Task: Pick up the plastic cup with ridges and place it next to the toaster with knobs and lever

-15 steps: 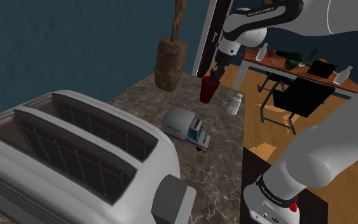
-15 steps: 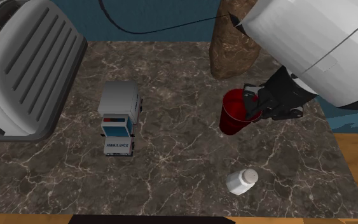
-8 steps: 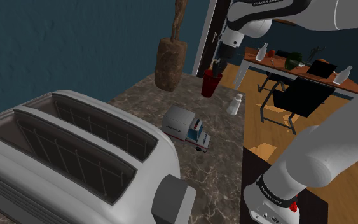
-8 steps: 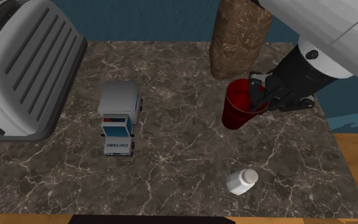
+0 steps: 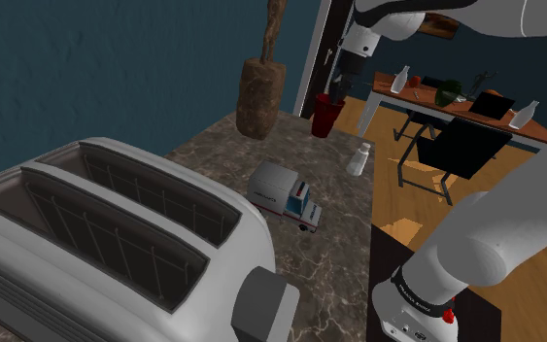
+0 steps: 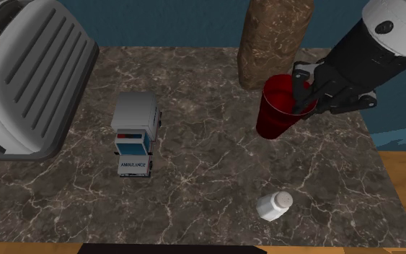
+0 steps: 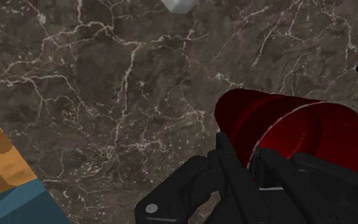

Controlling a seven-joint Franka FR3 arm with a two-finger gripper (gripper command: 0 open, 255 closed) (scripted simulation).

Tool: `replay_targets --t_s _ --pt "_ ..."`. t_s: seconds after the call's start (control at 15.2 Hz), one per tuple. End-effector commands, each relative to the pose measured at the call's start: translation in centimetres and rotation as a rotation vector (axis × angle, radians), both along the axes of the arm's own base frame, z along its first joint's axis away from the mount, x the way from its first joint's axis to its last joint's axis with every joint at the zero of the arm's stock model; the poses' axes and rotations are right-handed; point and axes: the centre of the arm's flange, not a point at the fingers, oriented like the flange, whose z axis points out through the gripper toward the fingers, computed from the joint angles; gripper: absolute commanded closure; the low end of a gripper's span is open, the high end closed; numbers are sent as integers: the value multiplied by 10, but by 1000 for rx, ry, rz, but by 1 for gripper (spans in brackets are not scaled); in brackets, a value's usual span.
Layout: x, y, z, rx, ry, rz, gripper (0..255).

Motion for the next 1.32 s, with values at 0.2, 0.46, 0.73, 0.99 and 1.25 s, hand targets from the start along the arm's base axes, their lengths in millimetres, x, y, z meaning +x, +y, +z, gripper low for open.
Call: replay_targets --t_s 0.2,0.46,0.73,0.99,1.25 --pt "0 1 27 0 0 0 255" --pt "0 1 48 0 0 0 255" --pt "0 1 69 0 0 0 255" --pt "0 1 90 0 0 0 255" --pt "0 1 111 0 0 0 255"
